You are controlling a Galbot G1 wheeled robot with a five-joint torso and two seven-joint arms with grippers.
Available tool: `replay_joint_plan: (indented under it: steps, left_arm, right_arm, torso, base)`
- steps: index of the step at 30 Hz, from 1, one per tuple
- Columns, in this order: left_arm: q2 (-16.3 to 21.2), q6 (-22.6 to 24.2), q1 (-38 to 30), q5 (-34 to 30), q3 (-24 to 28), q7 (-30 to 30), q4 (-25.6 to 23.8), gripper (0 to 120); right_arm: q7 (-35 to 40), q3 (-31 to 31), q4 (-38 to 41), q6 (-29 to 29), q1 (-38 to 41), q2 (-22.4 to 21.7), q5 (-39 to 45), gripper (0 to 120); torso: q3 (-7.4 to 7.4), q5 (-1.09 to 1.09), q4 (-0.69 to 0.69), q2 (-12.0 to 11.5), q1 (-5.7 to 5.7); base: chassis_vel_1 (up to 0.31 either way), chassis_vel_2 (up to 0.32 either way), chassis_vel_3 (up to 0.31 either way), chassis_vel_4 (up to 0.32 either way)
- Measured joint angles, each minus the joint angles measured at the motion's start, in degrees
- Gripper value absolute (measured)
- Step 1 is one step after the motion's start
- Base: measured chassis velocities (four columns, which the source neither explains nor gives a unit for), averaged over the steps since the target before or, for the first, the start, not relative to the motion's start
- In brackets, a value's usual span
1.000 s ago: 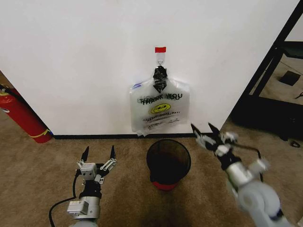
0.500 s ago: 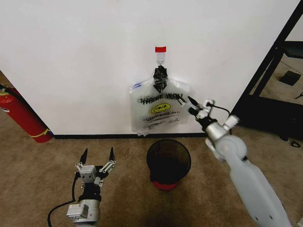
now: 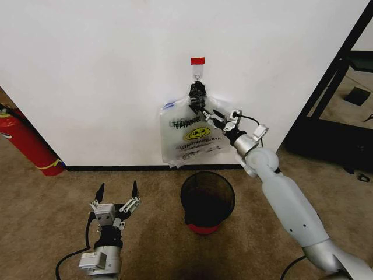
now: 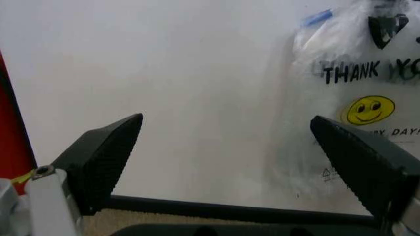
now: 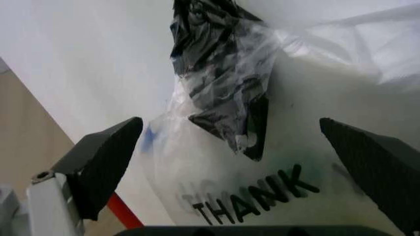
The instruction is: Pick up the garbage bag from the wall and place it over the trash bin.
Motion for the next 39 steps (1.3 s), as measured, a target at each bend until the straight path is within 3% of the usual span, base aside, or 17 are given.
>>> replay_joint_plan:
  steps: [12, 34, 39]
  left_arm:
    - [-0.09, 0.01, -0.01, -0.16, -0.01, -0.04, -0.07, 100]
    - [0.11, -1.50, -0.50, -1.00, 0.42, 1.24, 0.10, 100]
    - [0.16, -1.65, -0.47, -1.30, 0.33, 1.28, -0.19, 100]
  right_arm:
    - [-0.13, -1.63, -1.82, 0.01, 1.77, 1.06, 2.15, 96]
    - [1.37, -2.68, -3.20, 0.05, 2.69, 1.73, 4.55, 12]
    - [1.83, -2.59, -2.94, 0.16, 2.51, 1.60, 4.73, 0]
  torso:
    - [0.00, 0.00, 0.00, 0.00, 0.00]
    - [0.00, 0.00, 0.01, 0.00, -0.01]
    - [0.00, 0.00, 0.00, 0.00, -0.01]
  base:
    - [0.000, 0.000, 0.000, 0.000]
    - [0.000, 0.000, 0.000, 0.000]
    - [0.000, 0.000, 0.000, 0.000]
